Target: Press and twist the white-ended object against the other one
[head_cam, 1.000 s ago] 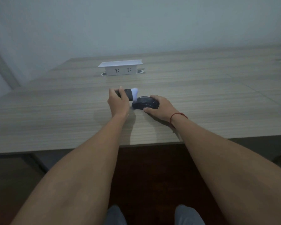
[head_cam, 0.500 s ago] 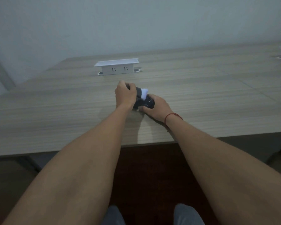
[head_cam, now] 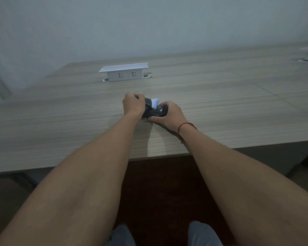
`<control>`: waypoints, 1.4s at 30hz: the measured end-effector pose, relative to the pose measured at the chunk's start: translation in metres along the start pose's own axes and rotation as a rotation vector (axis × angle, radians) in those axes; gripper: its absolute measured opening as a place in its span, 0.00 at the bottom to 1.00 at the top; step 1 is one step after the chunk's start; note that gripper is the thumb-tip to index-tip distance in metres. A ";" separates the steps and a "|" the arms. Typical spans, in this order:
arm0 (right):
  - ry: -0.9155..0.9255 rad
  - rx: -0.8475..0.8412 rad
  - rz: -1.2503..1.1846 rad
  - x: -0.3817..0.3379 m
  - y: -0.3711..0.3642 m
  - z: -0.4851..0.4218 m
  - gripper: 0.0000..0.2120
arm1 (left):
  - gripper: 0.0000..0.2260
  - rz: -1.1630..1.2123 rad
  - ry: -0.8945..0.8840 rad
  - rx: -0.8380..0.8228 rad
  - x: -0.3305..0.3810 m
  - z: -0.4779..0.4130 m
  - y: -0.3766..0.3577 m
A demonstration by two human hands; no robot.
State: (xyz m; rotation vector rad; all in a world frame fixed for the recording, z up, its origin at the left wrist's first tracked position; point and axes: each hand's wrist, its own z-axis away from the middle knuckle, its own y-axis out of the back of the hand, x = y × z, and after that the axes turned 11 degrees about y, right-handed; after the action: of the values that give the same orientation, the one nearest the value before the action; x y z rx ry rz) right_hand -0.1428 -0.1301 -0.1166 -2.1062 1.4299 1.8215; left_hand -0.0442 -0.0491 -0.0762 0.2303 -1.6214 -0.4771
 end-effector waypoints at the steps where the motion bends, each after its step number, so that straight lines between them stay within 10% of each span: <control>1: -0.001 0.001 0.004 0.000 0.000 0.000 0.32 | 0.15 0.006 0.046 0.031 -0.001 -0.002 0.001; 15: 0.002 -0.125 0.007 0.000 0.006 -0.007 0.28 | 0.14 0.030 0.123 0.120 -0.013 -0.011 0.013; 20: -0.106 0.017 0.055 -0.005 -0.001 -0.017 0.39 | 0.08 0.102 0.022 0.066 -0.008 -0.007 0.015; 29: -0.149 0.009 -0.229 0.001 0.008 -0.018 0.33 | 0.15 0.024 0.090 0.068 -0.020 -0.015 0.019; 35: -0.154 0.196 0.211 -0.005 -0.005 -0.008 0.36 | 0.12 0.152 -0.032 -0.045 -0.006 -0.003 0.010; 42: -0.148 0.152 0.014 0.007 -0.003 -0.013 0.29 | 0.12 0.006 0.062 0.023 -0.022 -0.007 0.012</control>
State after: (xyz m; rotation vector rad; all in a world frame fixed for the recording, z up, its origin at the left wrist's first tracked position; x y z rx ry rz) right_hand -0.1316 -0.1393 -0.1191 -1.8549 1.4970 1.7695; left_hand -0.0333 -0.0305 -0.0904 0.2551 -1.5677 -0.4432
